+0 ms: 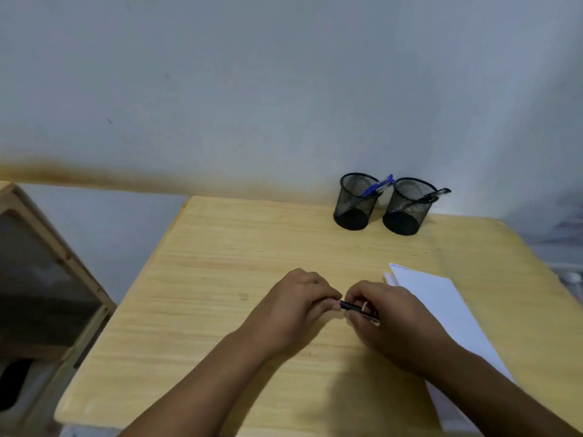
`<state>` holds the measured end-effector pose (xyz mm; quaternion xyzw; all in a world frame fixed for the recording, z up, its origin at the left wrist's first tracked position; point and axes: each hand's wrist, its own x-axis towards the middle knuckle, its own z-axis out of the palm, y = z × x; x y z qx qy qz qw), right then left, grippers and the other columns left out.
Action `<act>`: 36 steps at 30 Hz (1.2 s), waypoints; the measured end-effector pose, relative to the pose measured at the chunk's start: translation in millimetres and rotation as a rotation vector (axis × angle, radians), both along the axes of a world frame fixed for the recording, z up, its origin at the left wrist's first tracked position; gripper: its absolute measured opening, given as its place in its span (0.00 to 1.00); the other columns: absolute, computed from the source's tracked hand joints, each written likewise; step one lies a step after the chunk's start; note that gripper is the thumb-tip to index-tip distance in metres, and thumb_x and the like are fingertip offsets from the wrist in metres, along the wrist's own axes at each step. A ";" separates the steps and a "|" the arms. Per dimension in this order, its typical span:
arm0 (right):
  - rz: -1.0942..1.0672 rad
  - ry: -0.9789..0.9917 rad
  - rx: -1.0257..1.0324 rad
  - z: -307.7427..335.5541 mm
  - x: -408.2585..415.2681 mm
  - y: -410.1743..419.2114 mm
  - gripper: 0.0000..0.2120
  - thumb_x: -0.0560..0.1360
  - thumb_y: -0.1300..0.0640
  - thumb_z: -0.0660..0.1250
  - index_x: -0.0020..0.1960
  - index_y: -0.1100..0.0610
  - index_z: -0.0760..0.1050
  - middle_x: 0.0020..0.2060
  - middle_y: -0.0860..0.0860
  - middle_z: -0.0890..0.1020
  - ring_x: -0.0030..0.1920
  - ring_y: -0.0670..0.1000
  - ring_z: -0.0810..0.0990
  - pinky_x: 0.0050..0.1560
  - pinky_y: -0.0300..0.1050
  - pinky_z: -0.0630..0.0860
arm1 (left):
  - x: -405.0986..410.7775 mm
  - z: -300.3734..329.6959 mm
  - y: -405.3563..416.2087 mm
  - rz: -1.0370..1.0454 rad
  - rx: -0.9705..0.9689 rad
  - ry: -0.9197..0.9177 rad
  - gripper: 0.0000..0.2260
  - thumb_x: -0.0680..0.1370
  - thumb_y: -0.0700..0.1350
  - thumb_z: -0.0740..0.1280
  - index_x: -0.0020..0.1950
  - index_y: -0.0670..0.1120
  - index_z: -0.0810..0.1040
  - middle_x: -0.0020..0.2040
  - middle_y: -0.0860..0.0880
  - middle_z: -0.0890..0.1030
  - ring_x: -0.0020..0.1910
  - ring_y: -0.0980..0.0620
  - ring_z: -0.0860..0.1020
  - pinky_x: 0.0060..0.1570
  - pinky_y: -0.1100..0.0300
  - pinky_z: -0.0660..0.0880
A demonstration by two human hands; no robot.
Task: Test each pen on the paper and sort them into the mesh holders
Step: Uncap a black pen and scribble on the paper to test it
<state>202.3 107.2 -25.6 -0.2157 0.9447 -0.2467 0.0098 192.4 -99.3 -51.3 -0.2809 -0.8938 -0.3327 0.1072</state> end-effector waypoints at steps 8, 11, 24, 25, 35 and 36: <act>-0.010 0.117 -0.142 1.4 -7.4 1.5 0.04 0.76 0.54 0.70 0.49 0.48 0.76 0.37 0.38 0.78 0.38 0.44 0.77 0.37 0.41 0.75 | -11.4 18.2 9.9 0.035 0.007 0.105 0.08 0.76 0.46 0.72 0.52 0.46 0.86 0.45 0.49 0.84 0.44 0.47 0.78 0.46 0.64 0.67; 0.001 0.129 -0.242 -0.2 -10.9 -5.2 0.03 0.77 0.54 0.68 0.49 0.48 0.75 0.36 0.41 0.80 0.35 0.46 0.76 0.34 0.46 0.75 | -12.7 24.5 2.9 0.042 0.019 0.101 0.09 0.75 0.45 0.74 0.53 0.45 0.86 0.46 0.48 0.85 0.45 0.46 0.79 0.47 0.61 0.71; -0.067 0.181 -0.254 4.3 -10.8 -3.5 0.07 0.77 0.45 0.65 0.49 0.47 0.78 0.33 0.42 0.80 0.31 0.46 0.74 0.28 0.44 0.71 | -19.1 27.2 2.8 -0.010 0.133 0.004 0.07 0.78 0.46 0.70 0.54 0.50 0.85 0.47 0.56 0.84 0.48 0.56 0.79 0.48 0.58 0.75; -0.072 0.182 -0.239 4.6 -10.1 -1.8 0.07 0.77 0.45 0.65 0.49 0.46 0.78 0.32 0.42 0.79 0.31 0.47 0.75 0.28 0.44 0.71 | -19.8 27.1 5.0 -0.020 0.129 -0.001 0.07 0.78 0.46 0.70 0.54 0.50 0.85 0.47 0.56 0.84 0.48 0.56 0.79 0.48 0.58 0.75; -0.320 0.011 -0.280 7.9 -20.2 54.2 0.04 0.78 0.51 0.66 0.46 0.44 0.79 0.33 0.41 0.81 0.37 0.40 0.78 0.32 0.33 0.69 | -47.5 7.0 -5.4 0.285 0.244 -0.163 0.07 0.77 0.44 0.72 0.53 0.53 0.85 0.45 0.59 0.83 0.44 0.61 0.79 0.44 0.71 0.72; -0.362 -0.021 -0.347 6.2 -20.4 60.1 0.07 0.79 0.54 0.65 0.48 0.44 0.80 0.34 0.41 0.82 0.35 0.41 0.78 0.31 0.32 0.70 | -49.8 2.6 -2.1 0.318 0.241 -0.176 0.08 0.78 0.44 0.70 0.55 0.53 0.84 0.46 0.59 0.83 0.44 0.62 0.78 0.43 0.73 0.70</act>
